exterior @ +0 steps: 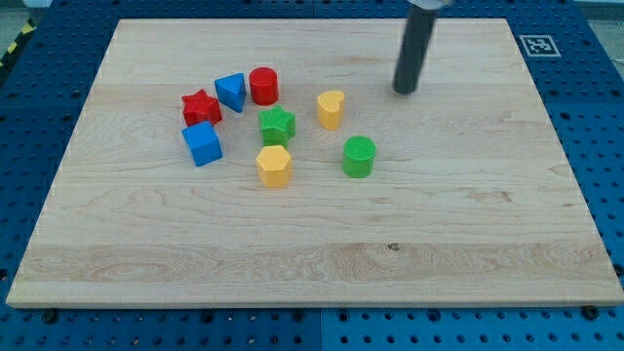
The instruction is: Push the green star down a bit
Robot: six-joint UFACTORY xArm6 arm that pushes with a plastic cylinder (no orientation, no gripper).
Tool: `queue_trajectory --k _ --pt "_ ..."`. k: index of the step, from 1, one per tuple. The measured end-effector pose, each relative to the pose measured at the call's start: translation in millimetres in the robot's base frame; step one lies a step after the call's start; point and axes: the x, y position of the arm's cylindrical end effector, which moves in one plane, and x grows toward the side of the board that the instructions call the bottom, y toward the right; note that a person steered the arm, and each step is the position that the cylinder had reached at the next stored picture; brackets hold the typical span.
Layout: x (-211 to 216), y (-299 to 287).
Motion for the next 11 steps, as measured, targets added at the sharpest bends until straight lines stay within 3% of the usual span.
queue_trajectory --k 1,4,7,11 --pt "-20.3 -46.8" --pt "30.5 -132.1" --pt "75.8 -132.5" --pt "54.5 -140.1"
